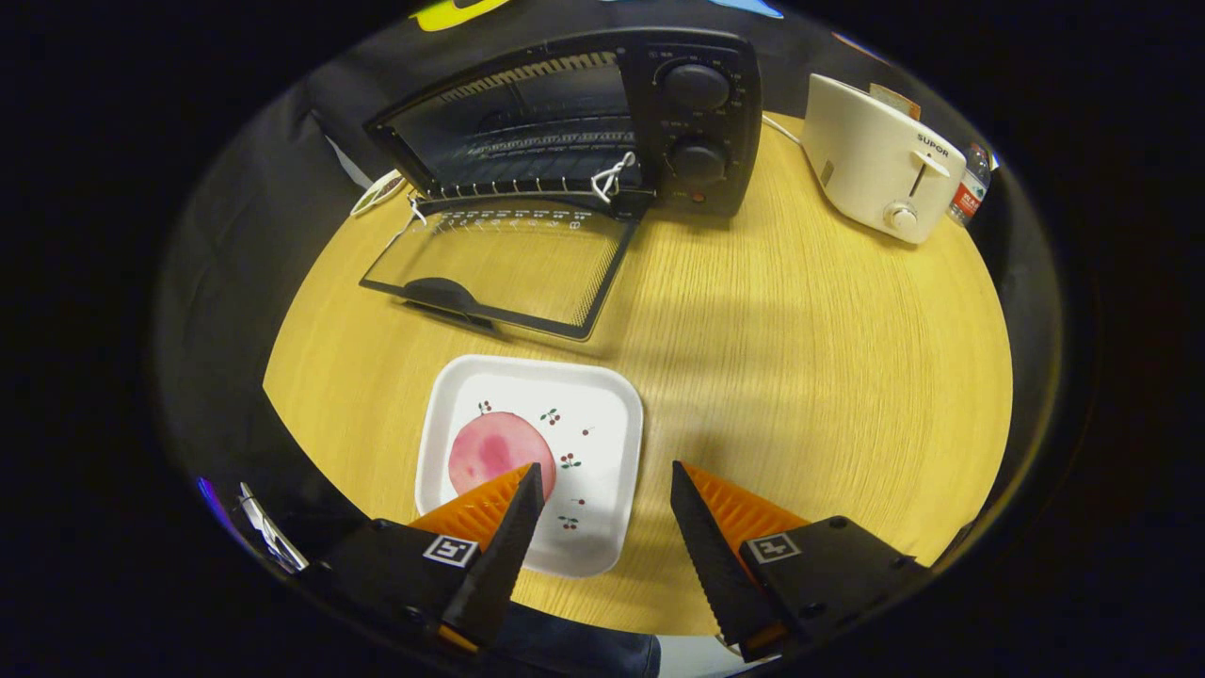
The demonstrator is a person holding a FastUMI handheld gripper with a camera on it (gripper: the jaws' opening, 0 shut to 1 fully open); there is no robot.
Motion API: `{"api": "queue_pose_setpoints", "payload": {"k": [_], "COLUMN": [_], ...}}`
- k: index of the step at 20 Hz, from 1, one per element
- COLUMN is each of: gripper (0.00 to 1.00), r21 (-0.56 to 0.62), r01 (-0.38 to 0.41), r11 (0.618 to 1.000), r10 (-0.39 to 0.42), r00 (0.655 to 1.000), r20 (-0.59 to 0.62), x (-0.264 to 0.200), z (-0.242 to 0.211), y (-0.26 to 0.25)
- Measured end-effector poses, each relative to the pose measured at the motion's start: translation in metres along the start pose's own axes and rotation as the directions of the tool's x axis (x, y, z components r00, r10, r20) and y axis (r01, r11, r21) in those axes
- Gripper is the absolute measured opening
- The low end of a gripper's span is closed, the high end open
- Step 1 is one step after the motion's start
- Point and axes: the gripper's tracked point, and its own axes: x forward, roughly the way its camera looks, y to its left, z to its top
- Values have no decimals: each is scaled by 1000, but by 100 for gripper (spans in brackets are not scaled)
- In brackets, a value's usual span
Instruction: Open the toaster oven, put the food inside, and close the toaster oven door.
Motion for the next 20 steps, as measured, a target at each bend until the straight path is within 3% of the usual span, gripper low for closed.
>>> {"api": "queue_pose_setpoints", "payload": {"k": [4,8,11,12,15,16,20], "gripper": [75,71,34,33,8,3,2], "r21": [0,-24,-19,-21,100,110,215], "r01": [-15,17,17,25,-22,-55,-179], "r11": [1000,1000,1000,999,995,992,960], "r10": [15,-19,-19,-28,33,67,192], "r00": [998,995,993,993,994,992,981], "r20": [-61,-100,-115,-113,-107,-107,-42], "x": [11,18,17,13,20,16,7], "z": [-4,-7,-8,-5,-11,-11,-13], "y": [4,-1,-3,-7,-2,2,21]}}
